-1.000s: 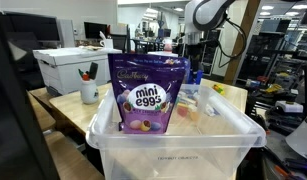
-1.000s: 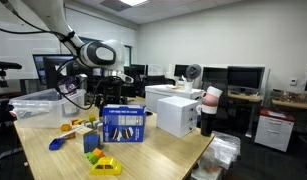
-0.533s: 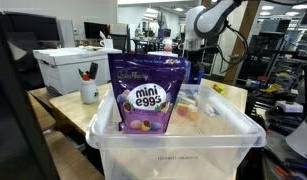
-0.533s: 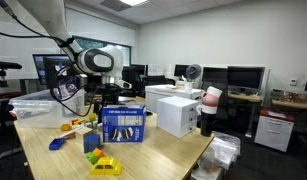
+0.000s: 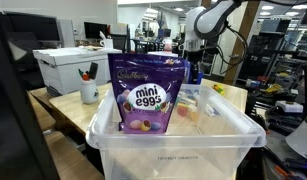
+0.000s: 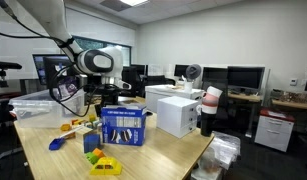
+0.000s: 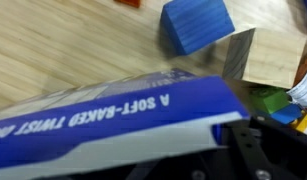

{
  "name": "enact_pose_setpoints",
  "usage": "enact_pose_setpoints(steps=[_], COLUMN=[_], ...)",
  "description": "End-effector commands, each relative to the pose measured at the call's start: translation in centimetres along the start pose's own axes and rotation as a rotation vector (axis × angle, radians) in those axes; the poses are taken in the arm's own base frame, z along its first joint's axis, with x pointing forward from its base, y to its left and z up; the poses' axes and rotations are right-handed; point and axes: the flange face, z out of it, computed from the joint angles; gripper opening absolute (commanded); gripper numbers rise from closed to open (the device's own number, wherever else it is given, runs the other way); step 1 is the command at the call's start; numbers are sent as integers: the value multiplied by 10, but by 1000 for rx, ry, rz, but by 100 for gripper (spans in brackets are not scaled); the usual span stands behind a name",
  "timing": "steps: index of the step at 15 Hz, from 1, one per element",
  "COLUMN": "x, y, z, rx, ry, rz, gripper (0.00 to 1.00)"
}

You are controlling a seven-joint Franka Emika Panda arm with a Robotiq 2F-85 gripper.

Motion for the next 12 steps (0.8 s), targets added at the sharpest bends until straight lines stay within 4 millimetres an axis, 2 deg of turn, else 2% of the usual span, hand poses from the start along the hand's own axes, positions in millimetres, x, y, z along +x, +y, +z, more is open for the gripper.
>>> enact_pose_setpoints(steps=[1, 5, 7, 12], x=[-3, -3, -1, 9], y=[-1, -4, -10, -19], z=[7, 4, -5, -25], rx=[3, 18, 9, -3], ry=[-35, -81, -104, -124], rz=[44, 105, 147, 197], gripper=[5, 2, 5, 5])
